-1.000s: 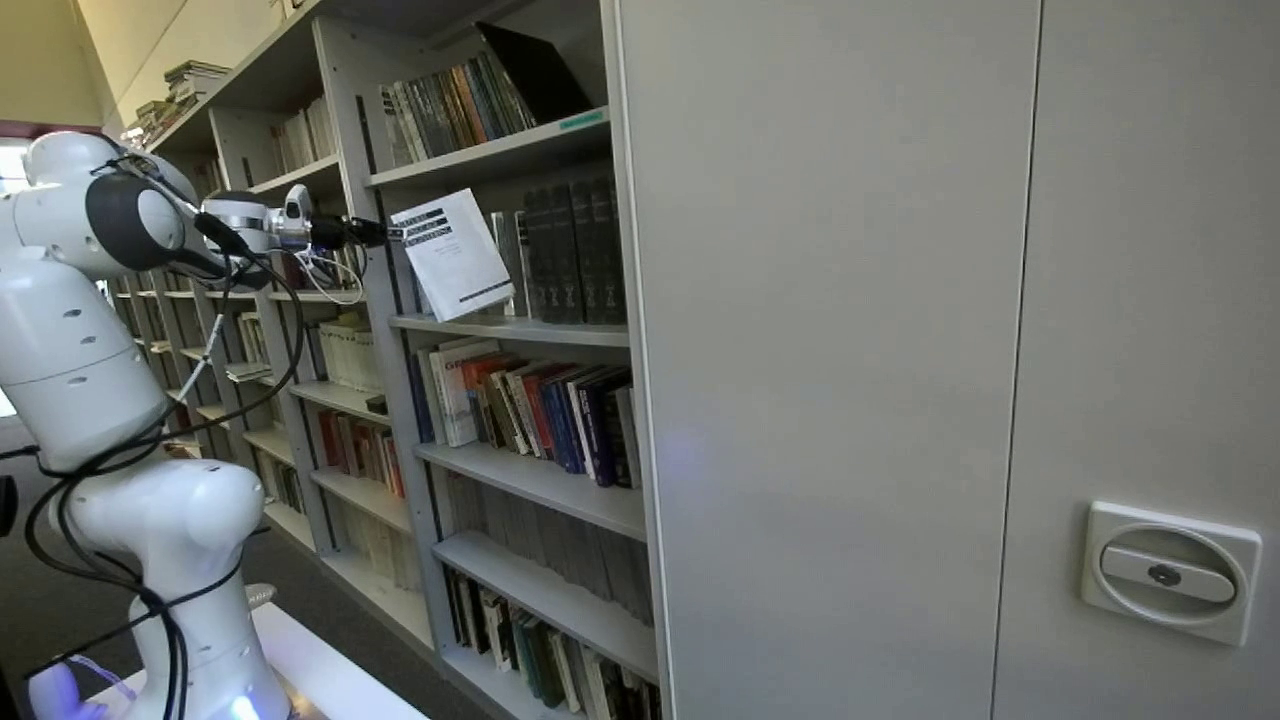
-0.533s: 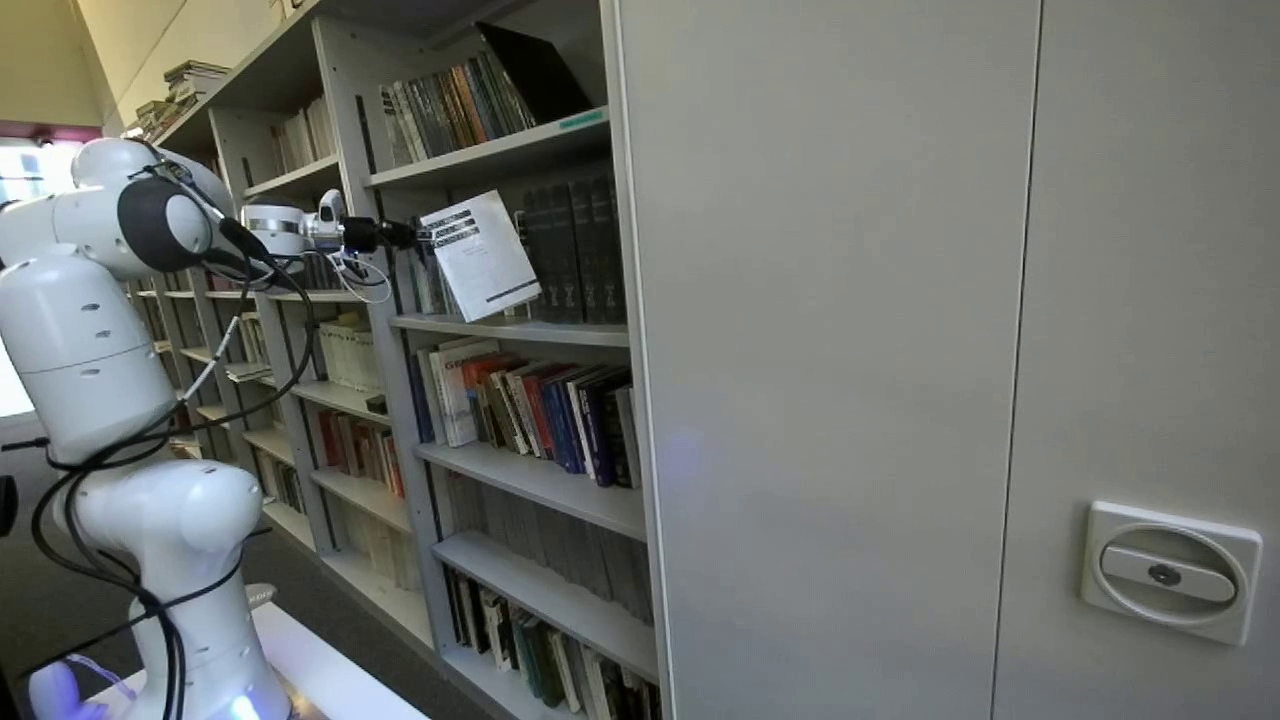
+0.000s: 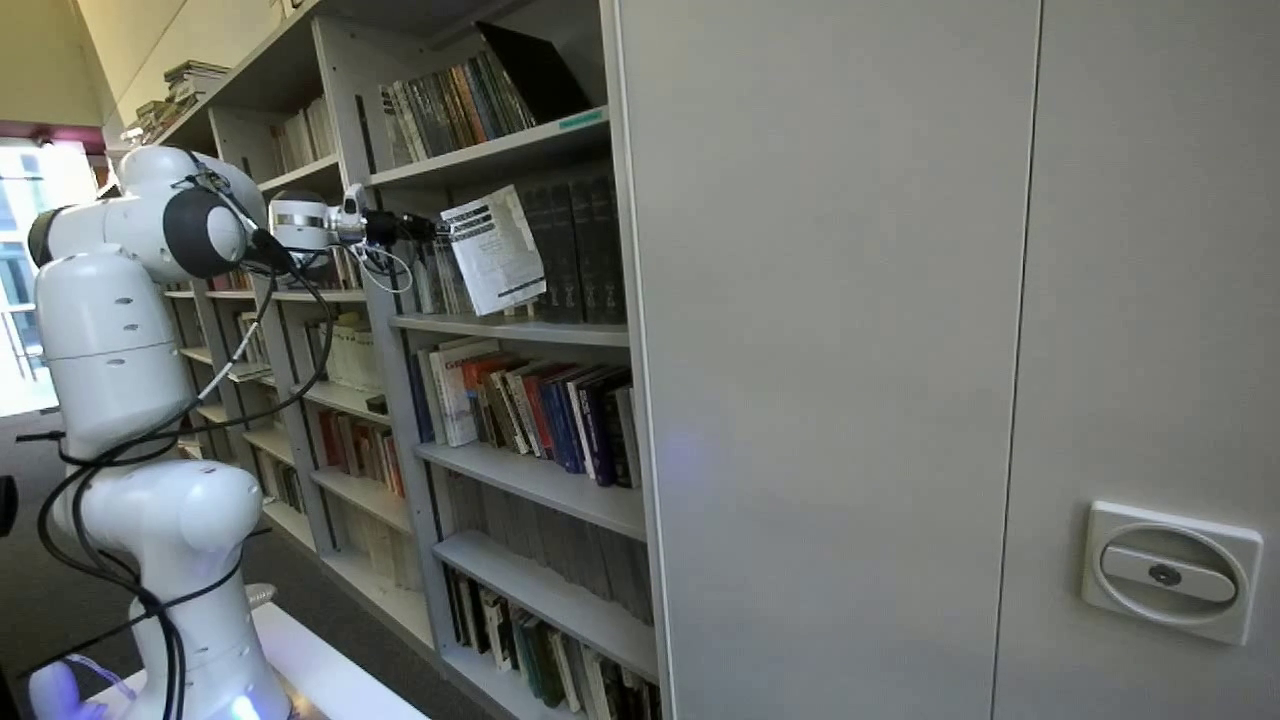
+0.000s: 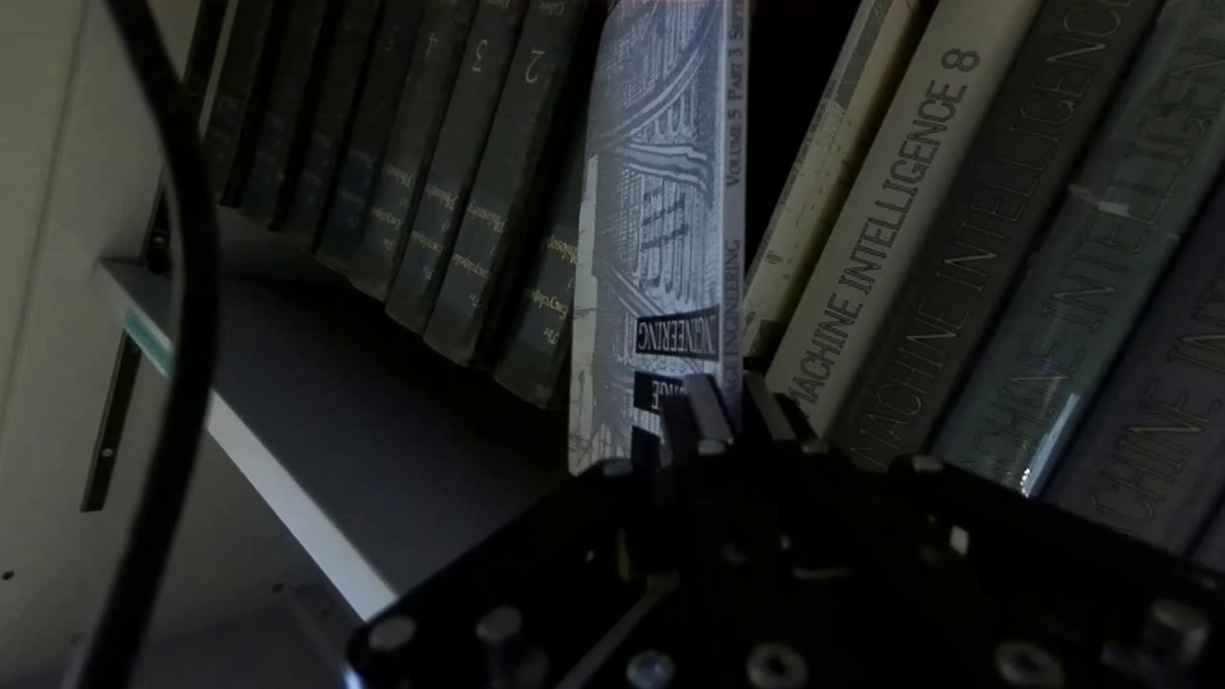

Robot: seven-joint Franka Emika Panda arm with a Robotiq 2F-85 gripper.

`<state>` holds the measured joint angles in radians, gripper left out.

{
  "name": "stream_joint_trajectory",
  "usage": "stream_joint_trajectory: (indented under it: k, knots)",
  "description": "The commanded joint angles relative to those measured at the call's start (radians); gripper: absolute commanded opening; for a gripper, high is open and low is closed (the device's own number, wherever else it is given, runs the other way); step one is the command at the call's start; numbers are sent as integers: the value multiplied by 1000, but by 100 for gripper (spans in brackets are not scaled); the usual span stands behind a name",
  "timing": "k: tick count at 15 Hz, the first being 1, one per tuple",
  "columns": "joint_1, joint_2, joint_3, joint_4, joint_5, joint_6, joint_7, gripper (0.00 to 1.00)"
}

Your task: Pick up two small books from the compartment of the book shelf and move them to the right.

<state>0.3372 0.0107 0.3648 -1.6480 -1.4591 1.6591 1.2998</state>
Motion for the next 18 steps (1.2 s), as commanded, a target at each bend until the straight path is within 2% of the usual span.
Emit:
stream_joint_trajectory:
  k: [1, 5, 11, 15, 18]
  knots:
    - [1, 60, -14, 111, -34, 20, -57, 2]
    - [13, 73, -10, 139, -22, 78, -38, 2]
    - [31, 51, 2, 108, 11, 279, -11, 2]
    - [33, 28, -6, 80, 41, 329, 8, 2]
    - [19, 5, -13, 51, 155, 410, 109, 2]
